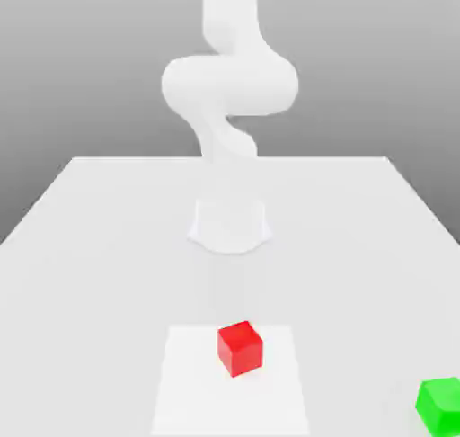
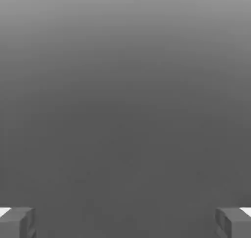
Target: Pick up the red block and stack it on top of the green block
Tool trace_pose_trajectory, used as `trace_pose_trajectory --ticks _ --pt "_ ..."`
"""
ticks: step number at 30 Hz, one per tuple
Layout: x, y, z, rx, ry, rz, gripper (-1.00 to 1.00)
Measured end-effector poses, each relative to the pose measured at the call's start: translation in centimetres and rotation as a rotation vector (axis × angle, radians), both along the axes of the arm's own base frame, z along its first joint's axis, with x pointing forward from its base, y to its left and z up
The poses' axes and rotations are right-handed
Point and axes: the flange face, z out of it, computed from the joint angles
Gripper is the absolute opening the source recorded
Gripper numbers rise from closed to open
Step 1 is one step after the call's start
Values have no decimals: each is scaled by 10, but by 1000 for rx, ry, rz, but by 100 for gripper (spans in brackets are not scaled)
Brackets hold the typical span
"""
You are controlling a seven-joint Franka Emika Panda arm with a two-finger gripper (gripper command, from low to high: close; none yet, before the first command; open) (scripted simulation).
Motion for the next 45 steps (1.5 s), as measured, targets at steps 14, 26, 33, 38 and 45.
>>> trace_pose_trajectory --ticks 14,26,33,38,45 --pt "47 11 -345 -135 524 281 0" --pt "-1 13 -514 -153 707 400 -100" --pt "-1 13 -515 -153 708 400 -100" --pt "0 13 -473 -153 708 400 -100" --pt "43 89 -441 -222 698 569 -100"
